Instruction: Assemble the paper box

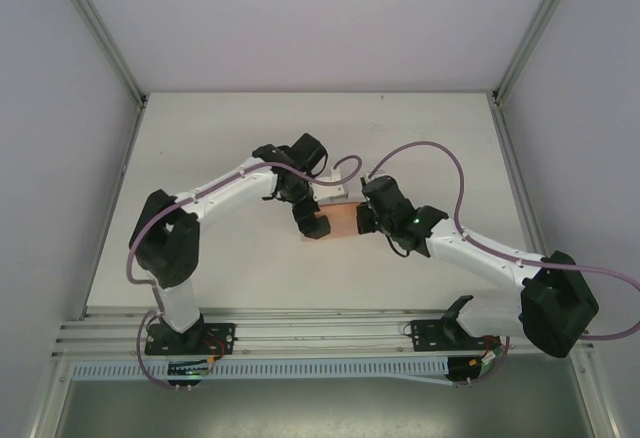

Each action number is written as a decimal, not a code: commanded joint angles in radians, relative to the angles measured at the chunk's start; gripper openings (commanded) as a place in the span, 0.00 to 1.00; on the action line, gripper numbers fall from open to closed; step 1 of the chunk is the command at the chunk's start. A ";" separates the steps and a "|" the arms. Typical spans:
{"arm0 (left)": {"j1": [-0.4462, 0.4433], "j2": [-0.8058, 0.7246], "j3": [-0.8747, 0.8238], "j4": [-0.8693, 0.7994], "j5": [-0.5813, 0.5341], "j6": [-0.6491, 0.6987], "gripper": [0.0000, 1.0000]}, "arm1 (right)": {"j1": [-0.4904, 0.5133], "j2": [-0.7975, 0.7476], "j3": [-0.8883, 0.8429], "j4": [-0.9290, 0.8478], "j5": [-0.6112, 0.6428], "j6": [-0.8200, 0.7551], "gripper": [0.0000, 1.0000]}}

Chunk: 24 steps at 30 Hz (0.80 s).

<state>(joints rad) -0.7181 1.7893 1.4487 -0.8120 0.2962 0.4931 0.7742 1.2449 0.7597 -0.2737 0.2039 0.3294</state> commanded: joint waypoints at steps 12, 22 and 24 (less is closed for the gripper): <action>0.026 -0.328 -0.268 0.170 -0.226 -0.333 0.63 | 0.030 0.109 0.113 -0.212 0.037 0.049 0.00; 0.031 -0.328 -0.300 0.219 -0.220 -0.346 0.30 | 0.050 0.120 0.148 -0.232 0.037 0.049 0.00; 0.031 -0.321 -0.304 0.226 -0.199 -0.347 0.27 | 0.053 0.122 0.151 -0.235 0.041 0.050 0.00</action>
<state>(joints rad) -0.6922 1.4712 1.1370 -0.6121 0.0708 0.1619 0.8146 1.3411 0.8982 -0.4198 0.2398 0.3588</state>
